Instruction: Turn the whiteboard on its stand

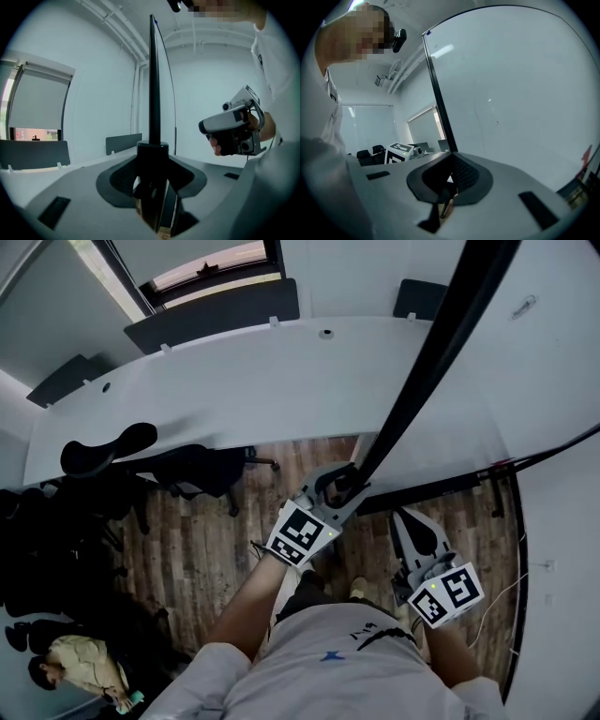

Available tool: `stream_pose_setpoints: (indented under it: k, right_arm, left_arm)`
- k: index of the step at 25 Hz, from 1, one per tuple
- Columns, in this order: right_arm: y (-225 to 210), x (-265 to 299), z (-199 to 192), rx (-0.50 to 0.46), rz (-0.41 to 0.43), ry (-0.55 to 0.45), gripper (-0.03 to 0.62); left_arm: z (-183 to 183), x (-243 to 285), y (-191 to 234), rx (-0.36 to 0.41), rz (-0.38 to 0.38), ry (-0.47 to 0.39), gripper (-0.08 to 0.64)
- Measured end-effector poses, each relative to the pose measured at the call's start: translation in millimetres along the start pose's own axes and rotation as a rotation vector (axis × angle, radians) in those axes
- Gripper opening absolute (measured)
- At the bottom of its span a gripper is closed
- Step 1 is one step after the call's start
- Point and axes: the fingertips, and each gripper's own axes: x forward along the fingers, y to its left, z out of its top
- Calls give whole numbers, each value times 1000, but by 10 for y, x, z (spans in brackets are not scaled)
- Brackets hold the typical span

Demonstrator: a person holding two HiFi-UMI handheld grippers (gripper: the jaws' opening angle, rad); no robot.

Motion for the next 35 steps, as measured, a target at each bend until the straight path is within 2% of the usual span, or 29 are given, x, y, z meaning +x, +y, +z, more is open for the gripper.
stream_pose_setpoints:
  k: [9, 20, 25, 35]
  right_arm:
    - [-130, -668, -23, -21, 76, -16, 11]
    - [0, -1169, -164, -19, 131, -3, 11]
    - [155, -1290, -191, -19, 89, -17, 11]
    - [363, -1576, -431, -8, -94, -12, 11]
  left_arm:
    - [-99, 34, -472, -27, 80, 18, 190]
    - [-108, 38, -986, -31, 107, 21, 190]
    - [-125, -23, -1108, -35, 94, 16, 190]
    - [-77, -27, -1286, -37, 81, -27, 190]
